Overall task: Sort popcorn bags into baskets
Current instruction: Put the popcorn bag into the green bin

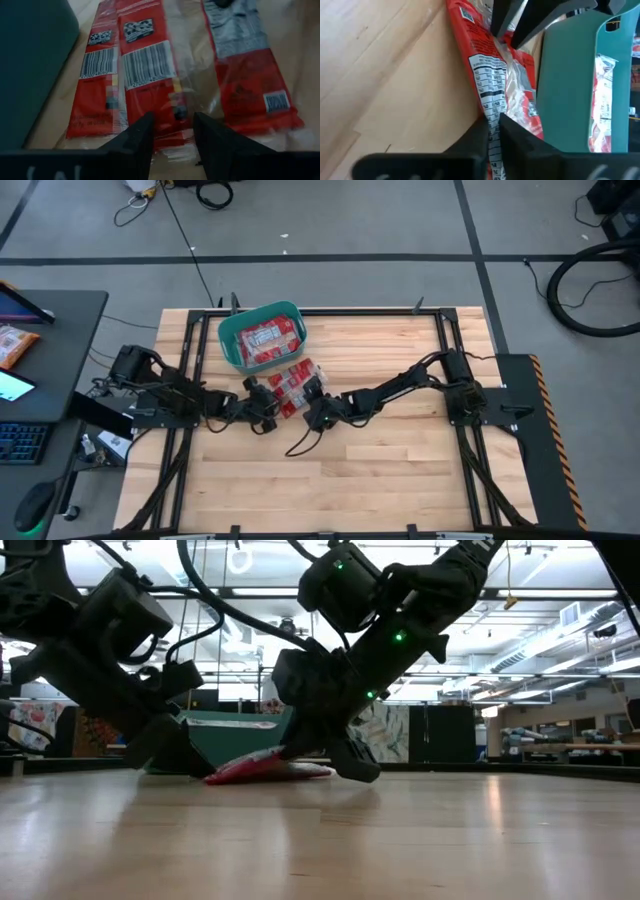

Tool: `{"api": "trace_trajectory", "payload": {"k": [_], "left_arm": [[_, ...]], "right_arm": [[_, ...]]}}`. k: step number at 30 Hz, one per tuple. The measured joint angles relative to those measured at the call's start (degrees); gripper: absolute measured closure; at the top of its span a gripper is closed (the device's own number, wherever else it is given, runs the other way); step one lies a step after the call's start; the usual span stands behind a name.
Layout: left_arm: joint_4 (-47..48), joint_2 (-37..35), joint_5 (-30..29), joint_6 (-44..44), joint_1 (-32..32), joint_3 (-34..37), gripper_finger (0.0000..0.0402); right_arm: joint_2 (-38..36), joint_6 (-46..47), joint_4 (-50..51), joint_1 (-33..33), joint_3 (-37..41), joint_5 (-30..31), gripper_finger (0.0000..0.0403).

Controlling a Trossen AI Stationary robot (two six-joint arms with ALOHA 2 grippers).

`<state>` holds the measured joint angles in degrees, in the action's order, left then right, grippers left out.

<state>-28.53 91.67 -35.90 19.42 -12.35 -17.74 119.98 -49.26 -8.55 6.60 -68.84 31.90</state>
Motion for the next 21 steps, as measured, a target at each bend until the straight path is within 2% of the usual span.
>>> {"api": "trace_trajectory", "payload": {"k": [4, 12, 21], "left_arm": [[0.9, -3.1, 0.1, -2.9, -2.5, 0.1, 0.0260], [2.0, -14.4, -4.4, -7.1, -8.7, 0.0, 0.0260], [10.8, -27.6, -7.9, -7.2, -15.4, 0.6, 0.0260]], "right_arm": [[0.0, 0.0, -0.4, 1.0, 0.0, 2.2, 0.0393], [0.0, -0.4, 0.1, 2.4, -0.5, 7.1, 0.0390], [0.0, -8.9, 2.4, 3.4, -5.4, 20.9, 0.0394]]}}
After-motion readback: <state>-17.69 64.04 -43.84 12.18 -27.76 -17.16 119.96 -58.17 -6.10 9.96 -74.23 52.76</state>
